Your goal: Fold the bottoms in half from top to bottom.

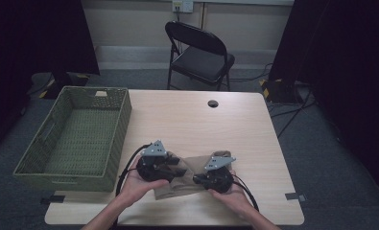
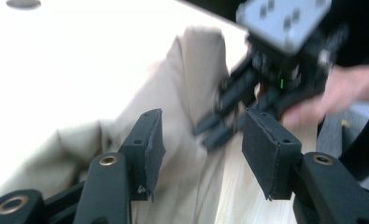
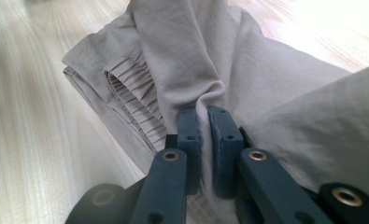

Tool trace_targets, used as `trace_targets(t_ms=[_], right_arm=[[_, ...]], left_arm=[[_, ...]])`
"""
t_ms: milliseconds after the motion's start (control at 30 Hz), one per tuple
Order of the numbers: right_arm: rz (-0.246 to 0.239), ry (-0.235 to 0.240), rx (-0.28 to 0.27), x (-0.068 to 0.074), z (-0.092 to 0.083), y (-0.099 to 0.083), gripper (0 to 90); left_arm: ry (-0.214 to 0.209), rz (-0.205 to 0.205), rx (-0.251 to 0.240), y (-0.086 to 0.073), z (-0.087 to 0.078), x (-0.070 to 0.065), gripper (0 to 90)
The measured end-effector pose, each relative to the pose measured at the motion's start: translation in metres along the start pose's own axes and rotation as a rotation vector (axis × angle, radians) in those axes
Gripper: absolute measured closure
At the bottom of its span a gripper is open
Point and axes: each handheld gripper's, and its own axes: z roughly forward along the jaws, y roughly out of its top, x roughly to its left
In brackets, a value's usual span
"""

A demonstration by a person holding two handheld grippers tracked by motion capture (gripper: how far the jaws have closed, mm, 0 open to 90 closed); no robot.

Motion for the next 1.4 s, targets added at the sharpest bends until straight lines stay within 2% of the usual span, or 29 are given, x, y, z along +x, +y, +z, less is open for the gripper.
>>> trace_targets(t_ms=[67, 133, 233, 267, 367, 400, 467, 533, 567, 633, 700, 767, 833, 900, 933, 1000, 1067, 1133, 1200, 1233, 1300, 1400], right_arm=[[0.000, 0.002, -0.002, 0.000, 0.000, 0.000, 84.0], [-0.004, 0.001, 0.000, 0.000, 0.000, 0.000, 84.0], [-0.007, 0.002, 0.000, 0.000, 0.000, 0.000, 84.0], [-0.006, 0.003, 0.000, 0.000, 0.000, 0.000, 84.0], [-0.008, 0.004, -0.001, 0.000, 0.000, 0.000, 83.7], [-0.007, 0.004, -0.001, 0.000, 0.000, 0.000, 83.7], [-0.010, 0.007, -0.001, -0.001, 0.000, 0.000, 83.6], [-0.006, 0.011, -0.002, -0.001, 0.000, 0.000, 83.5], [-0.006, 0.011, -0.002, -0.001, 0.000, 0.000, 83.5], [-0.007, 0.010, -0.003, -0.001, 0.000, 0.000, 83.2], [-0.014, 0.007, 0.003, 0.000, 0.000, 0.001, 80.6], [-0.023, 0.008, 0.007, 0.002, 0.000, 0.002, 76.0], [-0.025, 0.014, 0.011, 0.003, 0.000, 0.002, 72.4], [-0.036, 0.026, 0.018, 0.005, -0.001, 0.004, 64.9], [-0.037, 0.029, 0.018, 0.006, -0.002, 0.005, 62.2], [-0.016, 0.031, -0.002, 0.008, -0.005, 0.008, 56.3], [0.008, 0.039, -0.049, 0.009, -0.010, 0.012, 56.0], [0.033, 0.058, -0.112, 0.008, -0.016, 0.019, 59.4], [0.038, 0.031, -0.138, 0.008, -0.019, 0.026, 67.6], [0.037, 0.016, -0.143, 0.007, -0.018, 0.029, 68.9], [0.042, -0.014, -0.118, 0.007, -0.011, 0.030, 70.2], [0.009, -0.038, -0.046, 0.011, 0.001, 0.024, 65.9]], left_arm=[[0.032, 0.001, -0.021, 0.010, 0.001, 0.005, 48.7], [0.030, -0.008, -0.034, 0.019, 0.003, 0.012, 50.1], [0.052, -0.025, -0.039, 0.027, 0.009, 0.026, 52.6], [0.073, -0.026, -0.007, 0.026, 0.015, 0.032, 54.3], [0.130, -0.038, 0.044, 0.019, 0.027, 0.039, 56.3], [0.138, -0.050, 0.085, 0.013, 0.033, 0.039, 57.6], [0.104, -0.038, 0.113, 0.006, 0.035, 0.039, 58.1], [0.100, -0.023, 0.148, -0.001, 0.036, 0.034, 58.2], [0.100, -0.023, 0.148, -0.001, 0.036, 0.034, 58.2], [0.106, -0.010, 0.178, -0.011, 0.034, 0.030, 58.1], [0.096, -0.019, 0.176, -0.018, 0.030, 0.030, 57.3], [0.110, -0.016, 0.191, -0.025, 0.028, 0.029, 57.2], [0.094, -0.019, 0.212, -0.034, 0.028, 0.028, 55.3], [0.090, -0.003, 0.206, -0.040, 0.028, 0.025, 53.7], [0.085, -0.008, 0.205, -0.041, 0.027, 0.024, 52.0], [0.071, -0.013, 0.205, -0.042, 0.026, 0.024, 47.7], [0.064, -0.014, 0.203, -0.046, 0.026, 0.025, 45.2], [0.071, 0.001, 0.208, -0.048, 0.029, 0.024, 45.2], [0.075, 0.017, 0.215, -0.049, 0.030, 0.022, 43.5], [0.074, 0.018, 0.212, -0.050, 0.030, 0.022, 42.7], [0.070, 0.022, 0.207, -0.053, 0.031, 0.022, 41.7], [0.071, 0.034, 0.203, -0.057, 0.030, 0.021, 40.4]])
